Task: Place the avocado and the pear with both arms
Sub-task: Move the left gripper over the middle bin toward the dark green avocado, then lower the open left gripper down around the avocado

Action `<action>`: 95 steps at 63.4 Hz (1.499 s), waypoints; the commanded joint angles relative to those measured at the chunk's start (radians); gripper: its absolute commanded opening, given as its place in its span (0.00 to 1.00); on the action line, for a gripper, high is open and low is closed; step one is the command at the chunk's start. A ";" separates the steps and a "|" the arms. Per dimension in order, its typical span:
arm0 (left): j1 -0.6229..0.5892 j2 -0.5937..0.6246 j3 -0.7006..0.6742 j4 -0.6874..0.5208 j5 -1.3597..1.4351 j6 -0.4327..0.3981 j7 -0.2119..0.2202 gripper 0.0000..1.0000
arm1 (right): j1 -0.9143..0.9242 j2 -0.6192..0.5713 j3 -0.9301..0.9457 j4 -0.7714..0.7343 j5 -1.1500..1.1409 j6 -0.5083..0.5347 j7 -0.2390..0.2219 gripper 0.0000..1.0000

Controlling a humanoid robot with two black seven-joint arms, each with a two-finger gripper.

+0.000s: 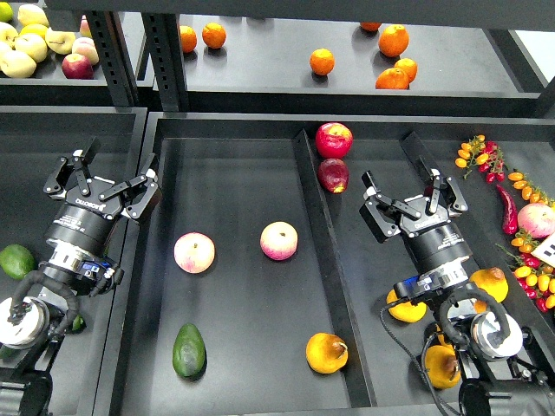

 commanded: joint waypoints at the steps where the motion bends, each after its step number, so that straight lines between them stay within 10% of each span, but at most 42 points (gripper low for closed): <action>1: 0.007 0.000 0.002 0.000 0.000 -0.008 0.000 0.99 | -0.005 0.000 0.000 0.002 0.000 0.000 -0.001 1.00; 43: 0.029 0.000 0.094 -0.032 0.101 -0.069 0.025 1.00 | -0.034 0.000 0.011 0.016 0.000 0.000 0.000 1.00; 74: -0.106 0.351 0.368 -0.029 0.133 -0.068 0.246 0.99 | -0.046 0.000 0.040 0.040 0.000 -0.003 -0.001 1.00; 95: -0.281 0.434 0.554 -0.017 0.318 -0.048 0.246 0.99 | -0.046 0.000 0.060 0.042 0.000 -0.003 -0.001 1.00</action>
